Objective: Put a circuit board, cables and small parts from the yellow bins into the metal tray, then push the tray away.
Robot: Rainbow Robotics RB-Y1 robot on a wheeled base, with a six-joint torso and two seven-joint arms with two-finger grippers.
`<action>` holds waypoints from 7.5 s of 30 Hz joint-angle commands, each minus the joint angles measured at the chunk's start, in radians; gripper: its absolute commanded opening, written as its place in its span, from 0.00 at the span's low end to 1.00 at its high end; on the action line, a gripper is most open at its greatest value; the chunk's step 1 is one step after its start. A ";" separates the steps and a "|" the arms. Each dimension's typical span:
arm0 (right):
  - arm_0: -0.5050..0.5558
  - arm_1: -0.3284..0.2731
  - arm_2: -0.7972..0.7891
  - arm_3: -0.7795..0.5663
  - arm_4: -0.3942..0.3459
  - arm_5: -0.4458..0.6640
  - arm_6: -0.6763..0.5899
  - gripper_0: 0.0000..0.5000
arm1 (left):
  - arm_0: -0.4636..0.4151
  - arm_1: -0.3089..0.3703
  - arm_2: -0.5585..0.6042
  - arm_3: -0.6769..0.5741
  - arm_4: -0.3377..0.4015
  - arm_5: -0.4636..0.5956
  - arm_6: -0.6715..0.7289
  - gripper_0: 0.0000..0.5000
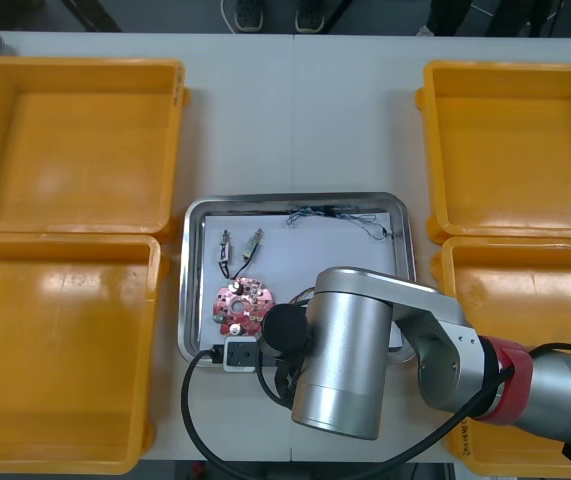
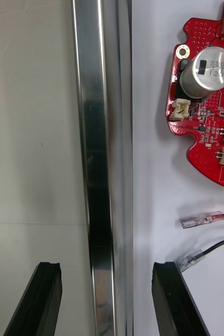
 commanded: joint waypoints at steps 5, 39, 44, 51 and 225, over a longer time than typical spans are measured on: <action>-0.029 0.004 0.018 0.001 0.014 -0.009 -0.026 1.00 | 0.018 0.048 0.035 -0.029 -0.009 0.006 -0.067 1.00; -0.076 -0.030 0.035 0.001 0.037 -0.009 -0.031 0.00 | 0.018 0.048 0.035 -0.029 -0.009 0.006 -0.067 1.00; -0.129 -0.046 0.073 0.001 0.037 -0.009 -0.038 0.00 | 0.018 0.048 0.035 -0.029 -0.009 0.006 -0.067 1.00; -0.185 -0.047 0.073 0.030 -0.009 -0.009 -0.040 0.00 | 0.018 0.048 0.035 -0.029 -0.009 0.006 -0.067 1.00; -0.592 0.042 -0.048 0.759 0.095 -0.481 0.172 1.00 | 0.018 0.048 0.035 -0.029 -0.009 0.006 -0.067 1.00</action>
